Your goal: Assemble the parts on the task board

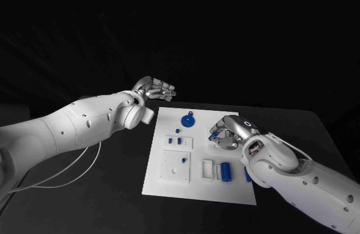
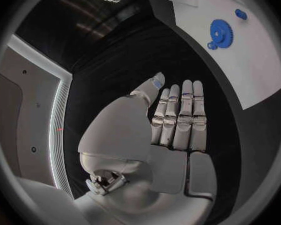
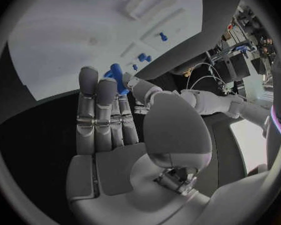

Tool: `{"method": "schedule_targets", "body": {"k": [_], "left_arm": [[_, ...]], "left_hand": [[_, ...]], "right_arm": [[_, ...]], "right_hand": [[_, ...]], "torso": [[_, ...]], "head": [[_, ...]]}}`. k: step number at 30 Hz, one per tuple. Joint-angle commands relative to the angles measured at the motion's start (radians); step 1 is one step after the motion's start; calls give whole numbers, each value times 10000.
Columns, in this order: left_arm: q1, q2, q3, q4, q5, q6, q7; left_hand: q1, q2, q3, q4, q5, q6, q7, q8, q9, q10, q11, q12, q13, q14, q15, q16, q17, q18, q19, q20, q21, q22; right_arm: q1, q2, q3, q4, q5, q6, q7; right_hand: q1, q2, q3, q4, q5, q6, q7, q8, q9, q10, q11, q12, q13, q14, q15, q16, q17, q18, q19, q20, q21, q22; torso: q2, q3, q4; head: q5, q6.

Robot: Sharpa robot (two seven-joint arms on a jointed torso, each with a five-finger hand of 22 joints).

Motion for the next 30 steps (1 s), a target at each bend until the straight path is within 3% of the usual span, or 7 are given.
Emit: {"method": "schedule_targets", "body": {"k": [1,6,12,15,24,30], "left_arm": [[6,37,7,4,-26,124,31],[6,82,7,-22,-25,117,38],[6,182,6,-90,-3,125,39],[6,240,6,-121,4,132,40],[5,374,4,-161,19,166,42],[4,396,3,-172,23,171,44]], "left_hand": [[-37,12,8,38,17,-68,-12,-12,7,-59,-17,-17,-1,-44,-36,-26,11,-88,51,5,-13,-10],[-12,0,20,58,15,-64,-14,-9,8,-55,-19,-15,-1,-40,-38,-25,12,-86,58,3,-7,-34],[-12,0,20,58,15,-64,-14,-9,8,-55,-19,-15,-1,-40,-38,-25,12,-86,58,3,-7,-34],[-12,0,20,58,15,-64,-14,-9,8,-55,-19,-15,-1,-40,-38,-25,12,-86,58,3,-7,-34],[-12,0,20,58,15,-64,-14,-9,8,-55,-19,-15,-1,-40,-38,-25,12,-86,58,3,-7,-34],[-12,0,20,58,15,-64,-14,-9,8,-55,-19,-15,-1,-40,-38,-25,12,-86,58,3,-7,-34]], "right_arm": [[-4,97,14,196,636,57,300],[-5,442,-109,304,571,178,455],[-5,829,-435,397,420,262,583],[-5,1034,-665,403,254,254,647],[31,1540,-1576,129,-169,232,802],[43,1778,-1842,-68,-371,222,849]], "right_hand": [[-54,92,-24,-52,68,141,-57,30,7,210,-132,23,-9,22,-58,-70,20,211,357,-38,39,18],[-53,137,-78,-90,67,133,-55,32,5,200,-129,22,-10,24,-57,-89,35,208,356,-32,24,26],[-53,164,-92,-137,68,137,-54,31,4,204,-129,22,-10,29,-57,-96,51,210,362,-35,19,36],[-72,187,-104,-191,68,146,-57,32,2,208,-131,21,-11,36,-58,-99,71,207,368,-33,22,52],[-89,208,-91,-247,68,151,-57,31,-2,212,-129,21,-11,41,-58,-112,90,212,368,-36,24,75],[-100,215,-80,-284,68,159,-58,32,-3,216,-129,20,-11,46,-60,-113,102,213,372,-37,48,99]], "torso": [[-3,-17,7],[-13,-21,11],[-16,-27,27],[-13,-36,17],[8,-2,33],[18,11,22]], "head": [[61,-20],[111,2],[238,-5],[303,0],[418,-33],[476,-58]]}}
